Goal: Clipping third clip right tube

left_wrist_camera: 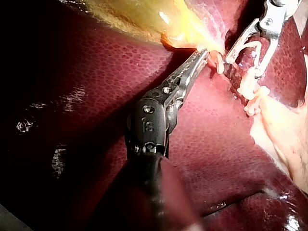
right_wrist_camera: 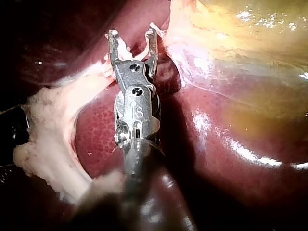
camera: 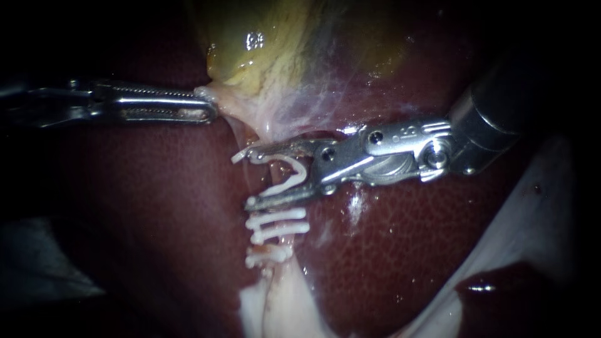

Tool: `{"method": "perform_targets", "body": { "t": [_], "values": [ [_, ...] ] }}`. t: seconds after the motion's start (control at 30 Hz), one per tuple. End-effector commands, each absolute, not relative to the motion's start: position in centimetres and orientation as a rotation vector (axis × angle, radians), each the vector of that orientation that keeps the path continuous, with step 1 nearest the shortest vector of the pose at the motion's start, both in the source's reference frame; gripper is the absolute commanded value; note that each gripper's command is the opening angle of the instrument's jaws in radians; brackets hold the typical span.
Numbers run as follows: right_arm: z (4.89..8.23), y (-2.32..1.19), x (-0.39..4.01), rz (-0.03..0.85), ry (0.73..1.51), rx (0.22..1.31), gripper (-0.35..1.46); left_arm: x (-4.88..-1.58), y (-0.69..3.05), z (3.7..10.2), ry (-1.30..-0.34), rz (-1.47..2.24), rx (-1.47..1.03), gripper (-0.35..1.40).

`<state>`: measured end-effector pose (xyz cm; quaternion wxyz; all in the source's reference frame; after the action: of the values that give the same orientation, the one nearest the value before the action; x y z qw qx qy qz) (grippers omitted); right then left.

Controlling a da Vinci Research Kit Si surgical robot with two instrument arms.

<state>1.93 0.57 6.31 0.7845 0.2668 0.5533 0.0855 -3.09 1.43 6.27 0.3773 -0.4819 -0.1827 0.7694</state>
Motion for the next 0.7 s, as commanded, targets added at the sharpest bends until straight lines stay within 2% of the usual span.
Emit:
{"method": "perform_targets", "body": {
  "t": [0.03,0.47,0.7],
  "values": [
    [6.31,0.57,1.93,0.184,1.194,0.576,0.48,-3.08,1.43,6.27,-0.467,1.967,-1.232,-0.35],
    [6.07,0.55,1.6,0.23,1.184,0.641,0.48,-3.0,1.44,6.23,-0.474,1.967,-1.233,-0.35],
    [6.28,0.65,1.44,0.277,1.166,0.674,0.47,-2.99,1.43,6.19,-0.473,1.967,-1.232,-0.35]
  ]
}}
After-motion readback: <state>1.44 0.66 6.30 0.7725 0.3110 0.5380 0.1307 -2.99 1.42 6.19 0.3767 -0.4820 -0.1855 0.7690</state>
